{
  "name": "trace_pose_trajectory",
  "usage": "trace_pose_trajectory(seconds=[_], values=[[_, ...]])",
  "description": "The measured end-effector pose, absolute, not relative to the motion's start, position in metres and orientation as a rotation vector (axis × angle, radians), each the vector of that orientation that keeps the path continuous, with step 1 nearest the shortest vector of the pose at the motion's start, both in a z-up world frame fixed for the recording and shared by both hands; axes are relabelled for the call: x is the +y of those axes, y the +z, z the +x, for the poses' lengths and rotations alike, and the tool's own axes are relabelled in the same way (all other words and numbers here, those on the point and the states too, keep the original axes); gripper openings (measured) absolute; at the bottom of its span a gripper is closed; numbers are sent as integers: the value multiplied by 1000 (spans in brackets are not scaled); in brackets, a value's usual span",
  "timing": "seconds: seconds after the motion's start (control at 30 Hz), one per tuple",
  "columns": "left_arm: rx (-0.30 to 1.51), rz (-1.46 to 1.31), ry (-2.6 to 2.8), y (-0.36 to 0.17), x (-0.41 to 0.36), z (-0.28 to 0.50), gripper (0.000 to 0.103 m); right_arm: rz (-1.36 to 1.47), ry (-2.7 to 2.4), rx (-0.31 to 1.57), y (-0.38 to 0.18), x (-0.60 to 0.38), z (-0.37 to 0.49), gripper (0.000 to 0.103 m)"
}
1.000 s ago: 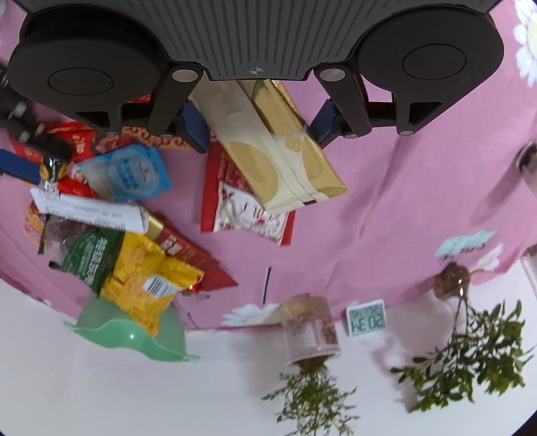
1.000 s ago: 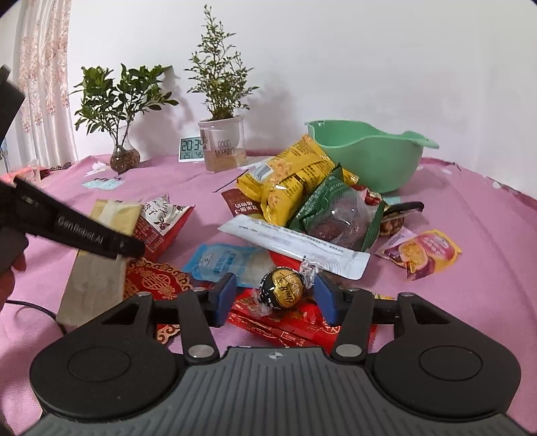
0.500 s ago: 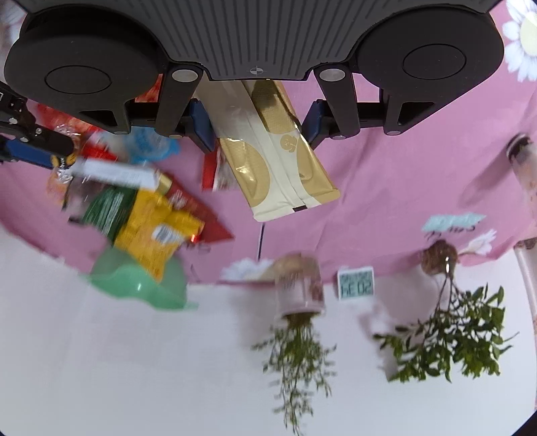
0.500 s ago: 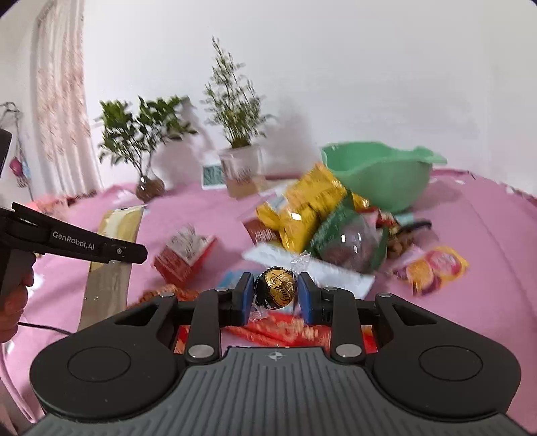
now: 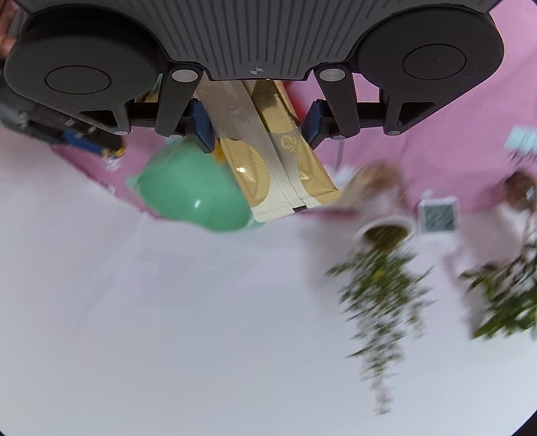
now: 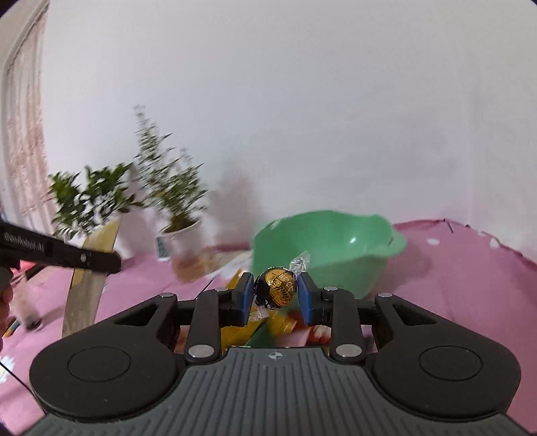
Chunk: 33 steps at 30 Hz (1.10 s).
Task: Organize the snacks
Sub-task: 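Carry the wafer bar with the left tool while the right tool carries the chocolate into the green bowl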
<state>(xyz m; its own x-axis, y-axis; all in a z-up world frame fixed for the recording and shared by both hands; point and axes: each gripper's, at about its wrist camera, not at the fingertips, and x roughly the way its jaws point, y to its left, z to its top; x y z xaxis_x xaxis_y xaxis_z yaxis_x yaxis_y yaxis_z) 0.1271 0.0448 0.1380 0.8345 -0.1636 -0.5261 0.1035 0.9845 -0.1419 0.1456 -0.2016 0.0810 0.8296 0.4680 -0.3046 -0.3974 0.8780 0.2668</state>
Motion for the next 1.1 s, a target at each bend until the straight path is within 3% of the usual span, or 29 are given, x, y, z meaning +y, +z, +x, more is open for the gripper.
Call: trace_pose_trajectory(seconds=[0.27,0.57,0.6,0.67,0.8,0.97,1.1], values=[[563,-88,-216,149,-1,236,103,174,434,360,73,-198,213,34],[666,3,-188,112,-39,312,103,153,397,408,53,-195,242,37],[689,1,-197,109,-40,313,103,156,396,412,52,-196,242,40],[737,-9,-212,105,-41,316,103,168,391,414,52,-198,240,62],[730,-30,-222,113,-37,303,103,179,388,403,59,-206,226,64],[709,-42,-278,129,-22,263,103,216,413,405,69,-224,193,78],[703,-7,-295,135,-7,214,103,266,488,463,69,-237,157,83]])
